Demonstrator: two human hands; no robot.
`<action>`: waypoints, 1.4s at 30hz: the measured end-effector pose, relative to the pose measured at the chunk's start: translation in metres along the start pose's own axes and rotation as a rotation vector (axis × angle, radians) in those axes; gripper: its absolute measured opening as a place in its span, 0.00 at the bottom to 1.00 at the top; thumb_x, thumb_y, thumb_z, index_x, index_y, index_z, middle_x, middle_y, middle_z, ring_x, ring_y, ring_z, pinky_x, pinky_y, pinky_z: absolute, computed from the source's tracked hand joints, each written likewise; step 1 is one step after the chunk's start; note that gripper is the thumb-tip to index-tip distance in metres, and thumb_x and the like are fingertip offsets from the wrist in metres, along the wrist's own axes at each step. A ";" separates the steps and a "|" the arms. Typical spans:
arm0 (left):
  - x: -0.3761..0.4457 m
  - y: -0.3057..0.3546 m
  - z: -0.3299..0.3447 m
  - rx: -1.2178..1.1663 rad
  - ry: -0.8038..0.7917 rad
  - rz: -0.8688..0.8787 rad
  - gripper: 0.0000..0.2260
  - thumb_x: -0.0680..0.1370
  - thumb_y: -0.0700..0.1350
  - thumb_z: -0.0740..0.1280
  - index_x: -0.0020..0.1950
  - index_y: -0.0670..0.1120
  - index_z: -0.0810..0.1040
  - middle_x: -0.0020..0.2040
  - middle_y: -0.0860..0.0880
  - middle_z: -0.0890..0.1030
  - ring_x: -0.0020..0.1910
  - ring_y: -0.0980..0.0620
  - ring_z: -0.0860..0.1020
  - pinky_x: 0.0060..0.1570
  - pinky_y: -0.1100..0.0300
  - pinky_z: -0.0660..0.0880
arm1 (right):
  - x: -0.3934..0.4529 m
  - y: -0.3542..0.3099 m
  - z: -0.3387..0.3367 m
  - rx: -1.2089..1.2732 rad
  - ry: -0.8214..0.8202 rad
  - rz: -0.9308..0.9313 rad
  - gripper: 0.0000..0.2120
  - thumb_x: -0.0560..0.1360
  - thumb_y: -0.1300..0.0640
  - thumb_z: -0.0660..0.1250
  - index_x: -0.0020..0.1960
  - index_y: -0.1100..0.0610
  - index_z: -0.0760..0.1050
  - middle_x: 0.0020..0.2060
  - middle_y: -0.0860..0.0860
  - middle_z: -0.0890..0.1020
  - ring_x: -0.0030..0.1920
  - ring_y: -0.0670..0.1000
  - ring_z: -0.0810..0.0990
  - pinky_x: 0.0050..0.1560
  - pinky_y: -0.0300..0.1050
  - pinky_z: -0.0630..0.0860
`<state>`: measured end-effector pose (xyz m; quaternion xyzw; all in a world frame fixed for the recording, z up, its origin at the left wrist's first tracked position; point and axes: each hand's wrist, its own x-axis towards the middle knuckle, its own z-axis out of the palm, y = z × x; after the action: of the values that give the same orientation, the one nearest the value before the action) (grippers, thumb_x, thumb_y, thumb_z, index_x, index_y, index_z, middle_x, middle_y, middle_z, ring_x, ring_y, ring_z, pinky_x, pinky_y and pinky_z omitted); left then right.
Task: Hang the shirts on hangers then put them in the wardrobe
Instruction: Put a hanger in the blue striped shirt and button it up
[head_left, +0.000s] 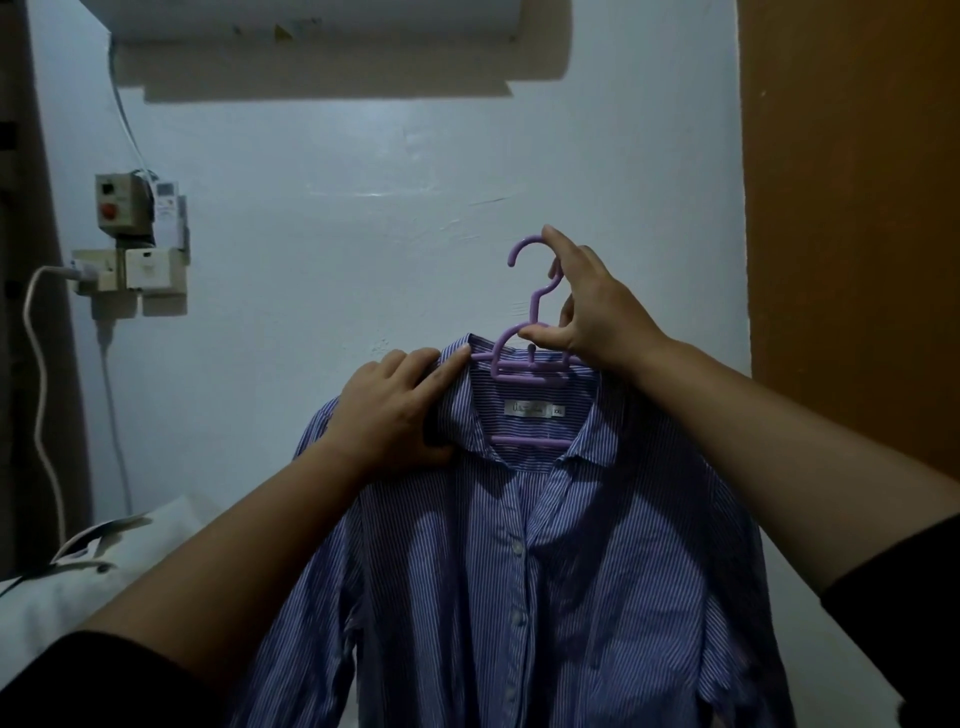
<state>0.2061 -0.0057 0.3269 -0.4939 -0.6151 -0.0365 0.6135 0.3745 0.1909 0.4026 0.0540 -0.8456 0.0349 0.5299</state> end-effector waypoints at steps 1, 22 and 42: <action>-0.002 0.000 0.001 0.009 0.004 -0.001 0.49 0.57 0.64 0.72 0.73 0.46 0.63 0.56 0.41 0.78 0.43 0.42 0.76 0.36 0.53 0.74 | 0.000 -0.001 0.001 0.001 -0.004 -0.003 0.46 0.67 0.49 0.76 0.76 0.50 0.51 0.58 0.53 0.70 0.39 0.49 0.72 0.44 0.45 0.76; 0.001 -0.047 -0.004 0.060 0.079 -0.119 0.43 0.61 0.65 0.65 0.72 0.46 0.67 0.57 0.39 0.77 0.45 0.39 0.76 0.36 0.48 0.75 | -0.071 0.068 0.007 -0.450 -0.187 0.045 0.54 0.66 0.42 0.74 0.77 0.54 0.41 0.72 0.56 0.58 0.69 0.57 0.61 0.64 0.53 0.68; -0.046 -0.068 0.006 0.127 0.010 -0.116 0.40 0.63 0.64 0.65 0.69 0.42 0.71 0.56 0.39 0.76 0.41 0.39 0.74 0.33 0.49 0.74 | -0.093 0.085 0.060 -0.122 -0.226 0.475 0.62 0.57 0.31 0.71 0.77 0.47 0.37 0.73 0.56 0.57 0.71 0.57 0.60 0.67 0.56 0.64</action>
<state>0.1458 -0.0624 0.3271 -0.4174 -0.6406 -0.0357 0.6435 0.3507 0.2734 0.2925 -0.1745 -0.8889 0.1012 0.4113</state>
